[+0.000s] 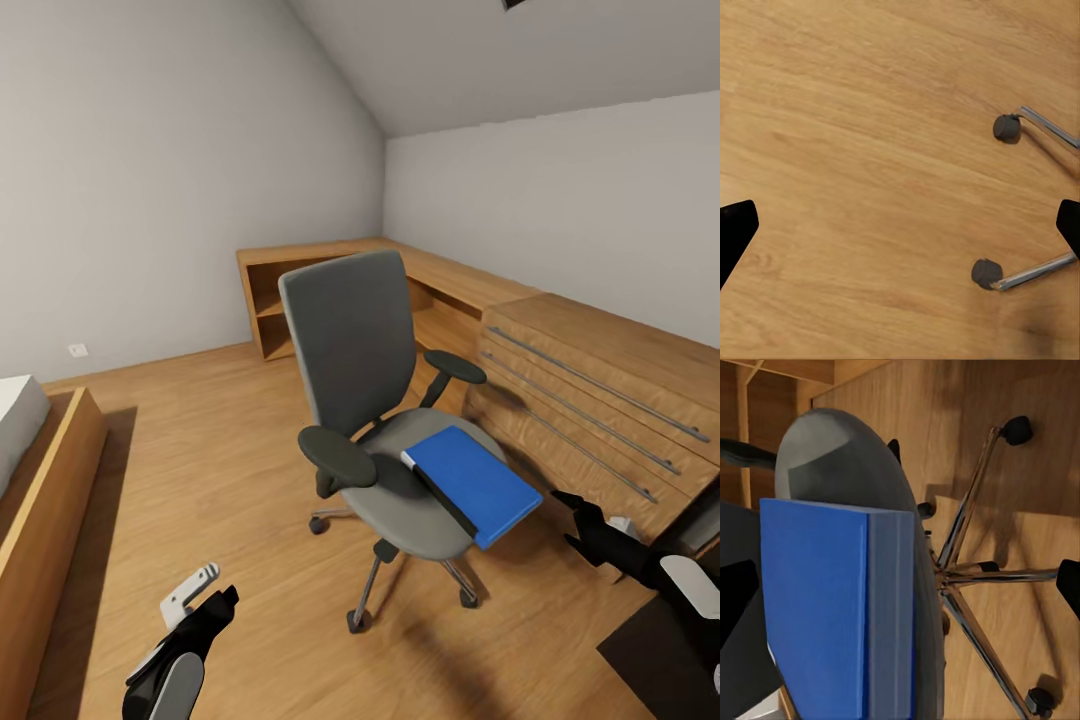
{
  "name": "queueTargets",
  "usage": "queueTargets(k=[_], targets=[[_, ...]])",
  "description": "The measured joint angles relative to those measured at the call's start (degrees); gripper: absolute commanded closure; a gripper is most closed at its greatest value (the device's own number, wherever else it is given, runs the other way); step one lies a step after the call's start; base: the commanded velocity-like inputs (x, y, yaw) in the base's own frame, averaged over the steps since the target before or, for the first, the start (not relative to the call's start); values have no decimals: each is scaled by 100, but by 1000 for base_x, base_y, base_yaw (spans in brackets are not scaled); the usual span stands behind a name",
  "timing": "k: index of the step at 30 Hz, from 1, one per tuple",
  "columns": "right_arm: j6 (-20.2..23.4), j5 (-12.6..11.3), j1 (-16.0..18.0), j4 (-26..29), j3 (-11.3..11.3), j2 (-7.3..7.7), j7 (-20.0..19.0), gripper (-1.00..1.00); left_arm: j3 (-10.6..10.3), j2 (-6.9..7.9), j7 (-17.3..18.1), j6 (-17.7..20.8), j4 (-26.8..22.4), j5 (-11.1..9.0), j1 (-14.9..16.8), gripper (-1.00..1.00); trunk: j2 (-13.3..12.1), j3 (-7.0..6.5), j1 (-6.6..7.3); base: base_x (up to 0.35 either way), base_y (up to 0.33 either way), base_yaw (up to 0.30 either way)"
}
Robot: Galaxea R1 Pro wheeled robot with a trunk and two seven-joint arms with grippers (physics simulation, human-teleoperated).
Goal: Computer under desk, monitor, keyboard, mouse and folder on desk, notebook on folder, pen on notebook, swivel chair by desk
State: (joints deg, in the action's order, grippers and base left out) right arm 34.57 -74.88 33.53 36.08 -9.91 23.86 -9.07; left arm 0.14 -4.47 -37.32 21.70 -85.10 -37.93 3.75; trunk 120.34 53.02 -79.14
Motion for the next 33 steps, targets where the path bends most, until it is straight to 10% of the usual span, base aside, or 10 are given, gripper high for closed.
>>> queueTargets(k=[33], targets=[[-56, 326, 0, -3, -8, -136, 7, -100, -2, 4, -13, -44, -6, 39, 0, -100, 241, 108, -133, 51, 5, 0]])
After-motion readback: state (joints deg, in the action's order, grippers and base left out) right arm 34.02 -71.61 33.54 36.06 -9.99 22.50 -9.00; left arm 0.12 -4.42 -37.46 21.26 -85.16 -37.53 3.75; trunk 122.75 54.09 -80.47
